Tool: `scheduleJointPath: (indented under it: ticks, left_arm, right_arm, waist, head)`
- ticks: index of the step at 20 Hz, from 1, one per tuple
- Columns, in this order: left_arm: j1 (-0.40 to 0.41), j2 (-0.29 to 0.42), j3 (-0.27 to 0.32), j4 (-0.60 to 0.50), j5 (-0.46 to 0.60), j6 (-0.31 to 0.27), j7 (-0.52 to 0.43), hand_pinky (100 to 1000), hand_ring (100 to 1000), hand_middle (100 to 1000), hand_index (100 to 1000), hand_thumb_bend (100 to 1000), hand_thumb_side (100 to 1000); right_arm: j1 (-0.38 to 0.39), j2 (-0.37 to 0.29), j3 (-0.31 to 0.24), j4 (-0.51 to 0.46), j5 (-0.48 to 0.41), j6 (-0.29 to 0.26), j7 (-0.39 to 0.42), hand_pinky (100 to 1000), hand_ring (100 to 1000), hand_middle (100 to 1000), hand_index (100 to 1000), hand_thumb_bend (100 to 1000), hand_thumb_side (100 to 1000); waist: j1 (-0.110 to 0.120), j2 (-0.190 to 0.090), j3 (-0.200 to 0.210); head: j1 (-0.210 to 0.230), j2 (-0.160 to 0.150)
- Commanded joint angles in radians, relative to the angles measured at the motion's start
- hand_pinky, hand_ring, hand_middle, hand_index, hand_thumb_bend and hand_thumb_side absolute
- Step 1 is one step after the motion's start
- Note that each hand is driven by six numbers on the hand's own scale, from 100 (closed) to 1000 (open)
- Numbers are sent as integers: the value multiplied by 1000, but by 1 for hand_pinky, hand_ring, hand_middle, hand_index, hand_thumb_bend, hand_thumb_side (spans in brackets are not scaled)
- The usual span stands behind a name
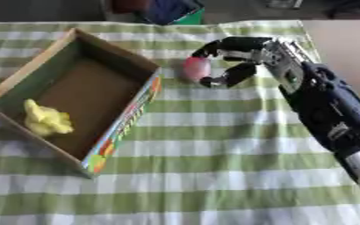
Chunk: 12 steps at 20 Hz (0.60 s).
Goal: Pick up objects on the table and place them in the box.
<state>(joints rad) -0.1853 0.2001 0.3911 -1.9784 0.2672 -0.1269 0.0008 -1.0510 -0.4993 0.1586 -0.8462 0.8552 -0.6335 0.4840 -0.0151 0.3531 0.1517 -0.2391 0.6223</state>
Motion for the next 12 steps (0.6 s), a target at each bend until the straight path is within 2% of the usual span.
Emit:
scheduleJointPath:
  ticks: [1, 7, 8, 9, 10, 12]
  left_arm:
    - [-7, 4, 1, -22, 1, 2, -4, 555, 744, 666, 728, 100, 992]
    - [-6, 1, 3, -22, -1, 3, -6, 555, 744, 666, 728, 100, 993]
    - [-6, 0, 2, -22, -1, 4, -7, 556, 744, 666, 726, 100, 995]
    - [-7, -1, 2, -22, -2, 5, -8, 556, 744, 666, 726, 100, 995]
    - [-8, -2, 2, -22, -2, 5, -9, 556, 744, 666, 726, 100, 996]
    - [-7, -4, 2, -22, -3, 7, -11, 556, 744, 666, 724, 100, 997]
  right_arm:
    - [-23, -7, -13, 12, 41, -3, -25, 813, 874, 865, 1000, 276, 837]
    - [-22, -2, -14, 25, 81, -8, -71, 810, 868, 857, 1000, 267, 831]
    - [-25, 0, -17, 23, 81, -7, -76, 763, 791, 680, 832, 122, 688]
    - [-28, 3, -27, 13, 76, -1, -85, 761, 787, 671, 825, 112, 680]
    - [-27, 4, -34, 2, 67, 6, -96, 750, 758, 601, 775, 100, 647]
    - [-24, 5, -39, -13, 45, 22, -120, 737, 735, 545, 729, 100, 650]
  waist:
    - [1, -15, 3]
    - [1, -12, 4]
    - [1, -10, 4]
    - [1, -7, 5]
    - [0, -6, 5]
    - [0, -4, 7]
  head:
    - [-3, -13]
    - [-3, -12]
    - [-4, -12]
    - [-5, -12]
    - [-5, -12]
    - [-6, -12]
